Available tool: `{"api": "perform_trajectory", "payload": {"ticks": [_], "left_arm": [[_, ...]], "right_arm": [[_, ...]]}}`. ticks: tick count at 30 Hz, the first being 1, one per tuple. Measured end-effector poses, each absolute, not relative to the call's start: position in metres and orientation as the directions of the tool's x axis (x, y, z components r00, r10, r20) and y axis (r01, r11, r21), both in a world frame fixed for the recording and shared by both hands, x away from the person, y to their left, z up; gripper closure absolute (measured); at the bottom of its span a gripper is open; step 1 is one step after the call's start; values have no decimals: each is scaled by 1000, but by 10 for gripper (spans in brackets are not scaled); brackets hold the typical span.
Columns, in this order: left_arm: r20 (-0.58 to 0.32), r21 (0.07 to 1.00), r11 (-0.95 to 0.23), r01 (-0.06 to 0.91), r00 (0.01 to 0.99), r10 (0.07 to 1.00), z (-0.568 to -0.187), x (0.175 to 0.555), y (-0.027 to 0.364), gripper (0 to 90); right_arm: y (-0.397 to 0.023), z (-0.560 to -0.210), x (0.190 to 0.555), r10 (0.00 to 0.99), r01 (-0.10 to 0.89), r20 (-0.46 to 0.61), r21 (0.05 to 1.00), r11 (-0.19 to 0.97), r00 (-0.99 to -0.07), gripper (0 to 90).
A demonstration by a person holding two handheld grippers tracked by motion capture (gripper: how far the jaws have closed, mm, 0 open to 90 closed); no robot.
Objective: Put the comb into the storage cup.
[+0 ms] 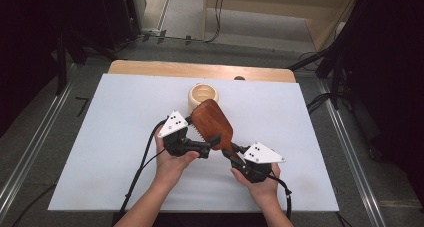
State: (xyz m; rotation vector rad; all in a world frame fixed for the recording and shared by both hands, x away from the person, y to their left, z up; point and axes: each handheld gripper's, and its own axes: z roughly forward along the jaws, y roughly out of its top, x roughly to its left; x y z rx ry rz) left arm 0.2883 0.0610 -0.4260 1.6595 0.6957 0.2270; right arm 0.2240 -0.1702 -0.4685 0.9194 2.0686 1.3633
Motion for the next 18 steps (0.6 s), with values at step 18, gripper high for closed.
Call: {"api": "perform_trajectory", "payload": {"ticks": [18], "left_arm": [[-294,926,-35,376,777,556,-431,288,56,237]], "right_arm": [[-155,-471,218,758,238,-56,932,273,-650,702]]}}
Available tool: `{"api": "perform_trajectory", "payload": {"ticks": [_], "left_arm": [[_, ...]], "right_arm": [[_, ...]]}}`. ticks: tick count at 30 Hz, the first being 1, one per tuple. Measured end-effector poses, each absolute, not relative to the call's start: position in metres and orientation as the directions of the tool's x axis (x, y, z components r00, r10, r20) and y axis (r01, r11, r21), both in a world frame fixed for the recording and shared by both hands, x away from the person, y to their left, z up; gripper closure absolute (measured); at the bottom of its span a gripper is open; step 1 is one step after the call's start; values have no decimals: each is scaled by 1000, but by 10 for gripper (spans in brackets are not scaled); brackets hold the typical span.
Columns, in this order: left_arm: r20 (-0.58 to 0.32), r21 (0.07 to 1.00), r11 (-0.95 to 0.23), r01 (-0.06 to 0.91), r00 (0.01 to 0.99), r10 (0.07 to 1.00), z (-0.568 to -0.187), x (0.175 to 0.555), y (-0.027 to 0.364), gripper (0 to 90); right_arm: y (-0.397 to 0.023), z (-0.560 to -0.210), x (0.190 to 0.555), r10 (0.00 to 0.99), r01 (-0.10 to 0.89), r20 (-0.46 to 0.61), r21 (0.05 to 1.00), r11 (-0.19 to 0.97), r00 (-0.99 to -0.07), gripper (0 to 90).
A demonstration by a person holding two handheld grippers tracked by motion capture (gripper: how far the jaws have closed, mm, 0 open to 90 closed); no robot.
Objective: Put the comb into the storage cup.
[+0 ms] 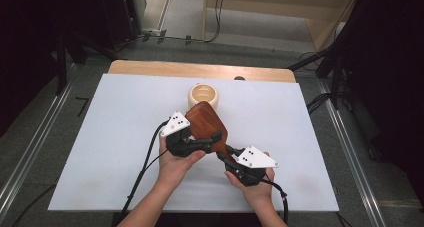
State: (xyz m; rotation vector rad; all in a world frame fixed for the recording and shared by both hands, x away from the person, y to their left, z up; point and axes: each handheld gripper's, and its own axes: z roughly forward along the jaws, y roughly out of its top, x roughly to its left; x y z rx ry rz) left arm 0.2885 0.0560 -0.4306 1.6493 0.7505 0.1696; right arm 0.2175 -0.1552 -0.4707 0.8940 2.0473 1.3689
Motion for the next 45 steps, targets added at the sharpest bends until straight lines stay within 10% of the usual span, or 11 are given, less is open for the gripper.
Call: {"api": "perform_trajectory", "payload": {"ticks": [25,41,45], "left_arm": [[-372,900,-48,434,820,435,-428,291,59,565],[-311,921,-62,383,824,473,-416,294,71,582],[-305,925,-59,376,825,476,-414,295,75,583]], "right_arm": [[-157,-477,224,743,256,12,942,215,-669,659],[-179,-468,225,711,256,85,957,137,-698,5],[-191,-467,226,701,259,112,960,107,-705,0]]}}
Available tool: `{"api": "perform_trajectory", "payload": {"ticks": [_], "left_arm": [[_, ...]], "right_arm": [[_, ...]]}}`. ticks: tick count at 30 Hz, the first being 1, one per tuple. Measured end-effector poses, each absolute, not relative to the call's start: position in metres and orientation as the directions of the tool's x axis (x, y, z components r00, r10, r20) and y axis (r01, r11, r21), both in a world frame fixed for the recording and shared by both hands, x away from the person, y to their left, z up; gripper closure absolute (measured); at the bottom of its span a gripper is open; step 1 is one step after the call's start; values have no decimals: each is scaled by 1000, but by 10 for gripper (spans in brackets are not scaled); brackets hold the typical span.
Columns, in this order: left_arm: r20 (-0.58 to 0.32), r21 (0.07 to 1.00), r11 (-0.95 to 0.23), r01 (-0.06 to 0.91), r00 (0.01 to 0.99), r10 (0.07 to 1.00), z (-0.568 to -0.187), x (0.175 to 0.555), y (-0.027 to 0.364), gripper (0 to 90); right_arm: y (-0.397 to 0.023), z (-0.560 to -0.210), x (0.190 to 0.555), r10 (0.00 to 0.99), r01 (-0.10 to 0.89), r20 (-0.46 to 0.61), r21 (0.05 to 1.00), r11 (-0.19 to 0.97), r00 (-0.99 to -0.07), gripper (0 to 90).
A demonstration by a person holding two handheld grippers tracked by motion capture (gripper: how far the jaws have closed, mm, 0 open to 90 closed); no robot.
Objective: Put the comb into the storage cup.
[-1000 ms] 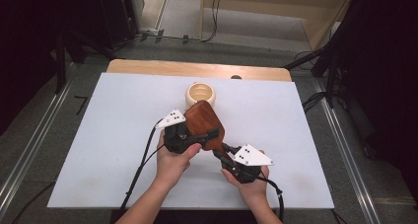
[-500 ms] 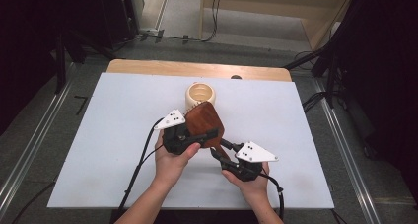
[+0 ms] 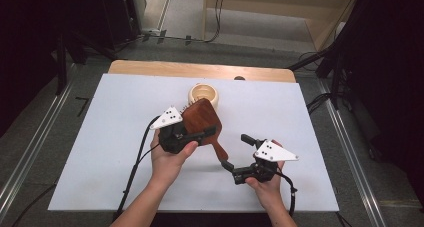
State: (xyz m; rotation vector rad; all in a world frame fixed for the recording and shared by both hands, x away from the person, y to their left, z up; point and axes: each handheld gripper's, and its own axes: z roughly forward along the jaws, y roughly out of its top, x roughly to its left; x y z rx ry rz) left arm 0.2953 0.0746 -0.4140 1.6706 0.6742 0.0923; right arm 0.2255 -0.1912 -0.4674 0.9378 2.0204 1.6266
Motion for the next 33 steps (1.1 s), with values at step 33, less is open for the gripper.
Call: {"api": "perform_trajectory", "payload": {"ticks": [33], "left_arm": [[-295,931,-38,364,810,507,-400,310,96,579]], "right_arm": [[-256,-485,222,797,260,64,958,119,-601,0]]}}
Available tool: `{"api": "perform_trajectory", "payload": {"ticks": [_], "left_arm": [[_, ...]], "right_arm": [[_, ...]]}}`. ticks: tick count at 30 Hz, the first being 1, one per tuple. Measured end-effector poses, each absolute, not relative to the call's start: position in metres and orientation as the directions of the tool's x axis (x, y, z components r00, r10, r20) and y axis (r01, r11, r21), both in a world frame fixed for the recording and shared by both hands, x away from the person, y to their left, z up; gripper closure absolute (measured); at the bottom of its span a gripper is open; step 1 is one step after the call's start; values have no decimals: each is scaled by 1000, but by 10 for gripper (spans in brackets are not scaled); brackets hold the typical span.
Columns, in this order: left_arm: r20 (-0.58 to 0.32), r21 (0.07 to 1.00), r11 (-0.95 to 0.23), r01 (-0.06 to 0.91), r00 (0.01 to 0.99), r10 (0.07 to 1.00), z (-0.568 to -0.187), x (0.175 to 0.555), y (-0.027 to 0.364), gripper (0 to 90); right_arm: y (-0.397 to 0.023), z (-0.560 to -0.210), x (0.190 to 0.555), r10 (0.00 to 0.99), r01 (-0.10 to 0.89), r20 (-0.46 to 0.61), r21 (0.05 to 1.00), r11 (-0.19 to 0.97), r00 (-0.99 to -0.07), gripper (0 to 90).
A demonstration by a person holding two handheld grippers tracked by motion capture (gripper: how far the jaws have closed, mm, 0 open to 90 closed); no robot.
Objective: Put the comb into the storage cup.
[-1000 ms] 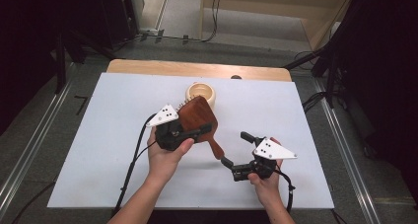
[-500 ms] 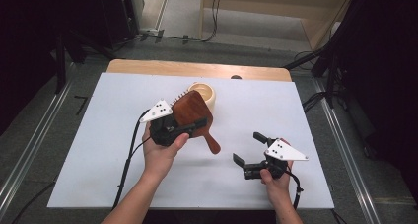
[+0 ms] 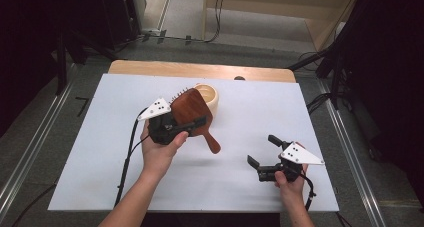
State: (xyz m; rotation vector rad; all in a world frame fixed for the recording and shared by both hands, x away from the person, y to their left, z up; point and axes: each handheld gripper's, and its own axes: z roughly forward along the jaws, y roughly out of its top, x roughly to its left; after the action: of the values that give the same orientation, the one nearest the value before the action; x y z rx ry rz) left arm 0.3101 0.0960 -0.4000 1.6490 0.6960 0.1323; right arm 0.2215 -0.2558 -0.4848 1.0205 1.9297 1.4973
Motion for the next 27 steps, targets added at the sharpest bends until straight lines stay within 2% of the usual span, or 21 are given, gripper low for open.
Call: {"api": "perform_trajectory", "payload": {"ticks": [27], "left_arm": [[-250,947,-38,318,809,532,-381,323,105,578]], "right_arm": [[-298,-493,215,842,271,73,959,89,-534,0]]}}
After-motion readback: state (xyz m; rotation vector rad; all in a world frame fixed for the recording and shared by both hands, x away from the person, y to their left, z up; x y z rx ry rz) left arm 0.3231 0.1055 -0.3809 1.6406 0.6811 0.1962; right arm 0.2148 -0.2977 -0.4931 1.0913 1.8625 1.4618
